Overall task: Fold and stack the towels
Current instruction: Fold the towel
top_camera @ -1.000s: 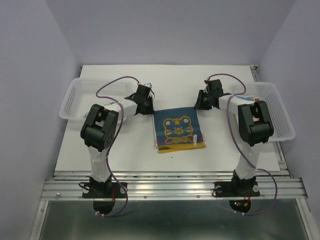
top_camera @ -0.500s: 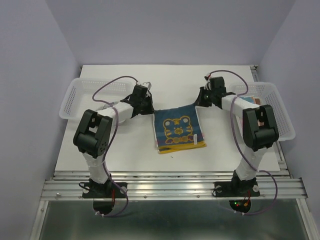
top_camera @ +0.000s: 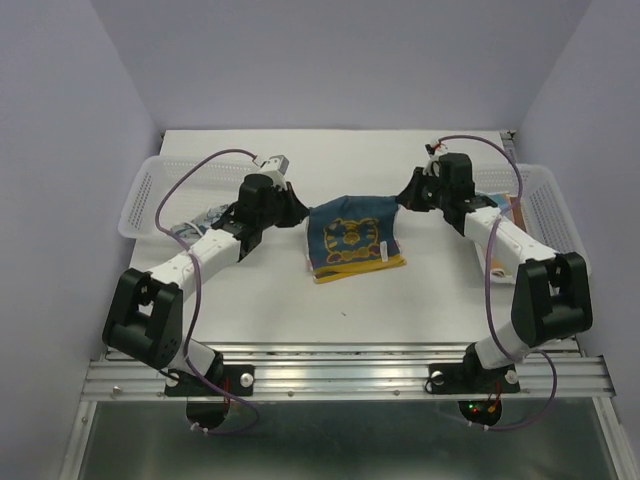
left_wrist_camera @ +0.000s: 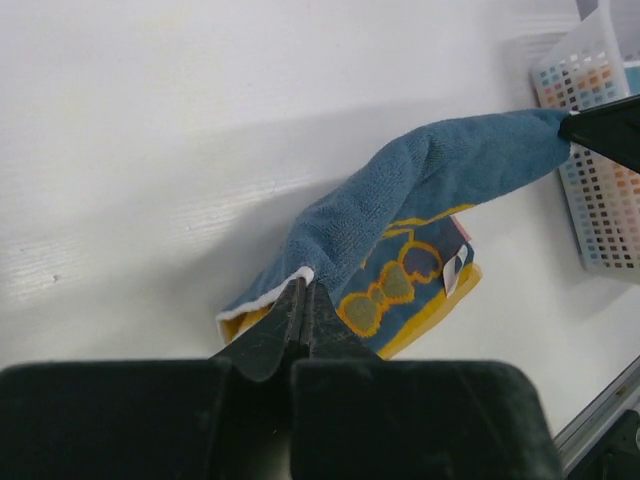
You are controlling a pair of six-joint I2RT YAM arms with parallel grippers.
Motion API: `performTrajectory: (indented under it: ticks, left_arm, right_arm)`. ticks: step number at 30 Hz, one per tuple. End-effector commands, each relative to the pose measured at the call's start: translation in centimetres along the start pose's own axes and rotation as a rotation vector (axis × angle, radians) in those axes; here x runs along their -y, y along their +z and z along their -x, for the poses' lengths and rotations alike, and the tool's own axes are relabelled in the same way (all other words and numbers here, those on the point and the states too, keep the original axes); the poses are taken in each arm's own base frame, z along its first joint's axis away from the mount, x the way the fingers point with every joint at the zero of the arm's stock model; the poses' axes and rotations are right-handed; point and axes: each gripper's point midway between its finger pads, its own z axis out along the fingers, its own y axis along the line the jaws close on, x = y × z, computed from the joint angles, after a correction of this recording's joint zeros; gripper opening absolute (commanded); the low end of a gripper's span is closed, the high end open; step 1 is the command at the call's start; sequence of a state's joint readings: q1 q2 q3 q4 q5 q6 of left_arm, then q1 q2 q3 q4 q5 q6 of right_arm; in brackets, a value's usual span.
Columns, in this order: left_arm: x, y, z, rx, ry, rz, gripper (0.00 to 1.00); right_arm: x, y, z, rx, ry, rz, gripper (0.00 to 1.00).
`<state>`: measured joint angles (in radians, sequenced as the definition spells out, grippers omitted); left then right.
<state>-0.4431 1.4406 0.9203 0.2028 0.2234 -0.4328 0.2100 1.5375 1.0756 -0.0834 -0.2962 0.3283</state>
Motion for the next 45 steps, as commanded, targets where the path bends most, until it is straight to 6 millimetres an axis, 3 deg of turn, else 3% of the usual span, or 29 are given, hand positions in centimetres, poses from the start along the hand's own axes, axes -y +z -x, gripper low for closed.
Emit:
performTrajectory:
  ticks: [1, 3, 6, 9, 12, 14, 15, 18, 22, 24, 27, 30, 32, 33, 34, 35, 36, 37, 38, 39, 40, 42, 43, 45]
  left_arm:
    - [1.2, -0.7, 0.1, 0.011, -0.008, -0.065, 0.00]
    - [1.6, -1.3, 0.2, 0.021, -0.010, -0.079, 0.00]
    - [3.6, -4.0, 1.6, 0.079, 0.002, -0.149, 0.00]
    - [6.8, -8.6, 3.8, 0.186, 0.020, -0.250, 0.00]
    - [9.0, -11.3, 3.8, 0.216, 0.015, -0.326, 0.00]
    - [11.3, -14.1, 3.9, 0.246, 0.026, -0.409, 0.00]
    - [12.2, -15.8, 4.2, 0.276, 0.030, -0.445, 0.00]
    - [14.5, -18.7, 4.2, 0.300, 0.030, -0.529, 0.00]
    - [16.7, -21.3, 4.1, 0.313, 0.040, -0.610, 0.00]
    - [16.9, -21.6, 4.2, 0.324, 0.039, -0.610, 0.00]
    - [15.7, -20.1, 4.3, 0.328, 0.017, -0.535, 0.00]
    - [13.7, -16.6, 3.8, 0.304, 0.000, -0.414, 0.00]
    - [11.7, -13.1, 3.2, 0.270, -0.003, -0.298, 0.00]
    - [11.1, -12.0, 3.3, 0.262, -0.007, -0.261, 0.00]
    - [9.7, -9.3, 2.0, 0.199, -0.010, -0.193, 0.00]
    - [8.5, -7.9, 1.9, 0.182, -0.001, -0.151, 0.00]
    - [7.0, -5.5, 1.3, 0.140, -0.005, -0.095, 0.00]
    - [6.8, -5.6, 2.5, 0.168, -0.008, -0.085, 0.00]
    - [5.1, -3.0, 1.2, 0.111, -0.006, -0.039, 0.00]
    - [3.4, -1.9, 2.9, 0.134, -0.002, 0.005, 0.00]
    - [1.3, 0.6, 1.5, 0.068, -0.005, 0.066, 0.00]
    - [-0.9, 2.7, 1.8, 0.026, 0.019, 0.112, 0.00]
    - [-1.5, 4.7, 1.6, -0.016, 0.020, 0.124, 0.00]
    - [-1.7, 6.2, 1.4, -0.047, 0.038, 0.115, 0.00]
  right_arm:
    - [-0.3, -1.1, 0.8, 0.053, -0.020, 0.008, 0.01]
    - [-1.0, -1.9, 1.5, 0.078, -0.022, 0.023, 0.01]
    - [-2.8, -4.3, 3.0, 0.131, -0.038, 0.073, 0.01]
    - [-4.8, -7.5, 3.9, 0.183, -0.046, 0.123, 0.01]
    - [-6.6, -11.2, 4.4, 0.225, -0.036, 0.158, 0.01]
    - [-7.7, -13.1, 4.6, 0.251, -0.031, 0.194, 0.01]
    - [-8.6, -15.2, 4.9, 0.290, -0.043, 0.214, 0.01]
    - [-10.1, -18.7, 5.3, 0.340, -0.051, 0.251, 0.01]
    - [-10.9, -20.9, 5.3, 0.374, -0.053, 0.267, 0.01]
    - [-10.8, -21.2, 5.1, 0.382, -0.047, 0.260, 0.01]
    - [-9.7, -19.9, 4.8, 0.361, -0.028, 0.220, 0.01]
    - [-7.6, -17.4, 3.9, 0.322, 0.005, 0.148, 0.01]
    - [-6.0, -15.8, 4.1, 0.327, 0.026, 0.080, 0.01]
    - [-4.8, -13.8, 3.4, 0.288, 0.039, 0.044, 0.01]
    - [-4.1, -12.8, 3.2, 0.275, 0.044, 0.022, 0.01]
    - [-3.0, -11.8, 3.0, 0.268, 0.053, -0.021, 0.01]
    - [-1.5, -9.3, 2.2, 0.224, 0.064, -0.064, 0.01]
    - [-0.7, -8.3, 2.1, 0.211, 0.069, -0.088, 0.01]
    - [0.1, -7.0, 1.8, 0.192, 0.075, -0.115, 0.01]
    - [0.7, -6.0, 2.2, 0.198, 0.061, -0.132, 0.01]
    - [1.5, -4.1, 1.8, 0.164, 0.056, -0.149, 0.01]
    - [2.3, -2.6, 2.6, 0.181, 0.034, -0.168, 0.01]
    - [2.9, -1.2, 2.5, 0.159, 0.028, -0.184, 0.01]
    - [3.6, 0.0, 2.5, 0.143, 0.016, -0.206, 0.01]
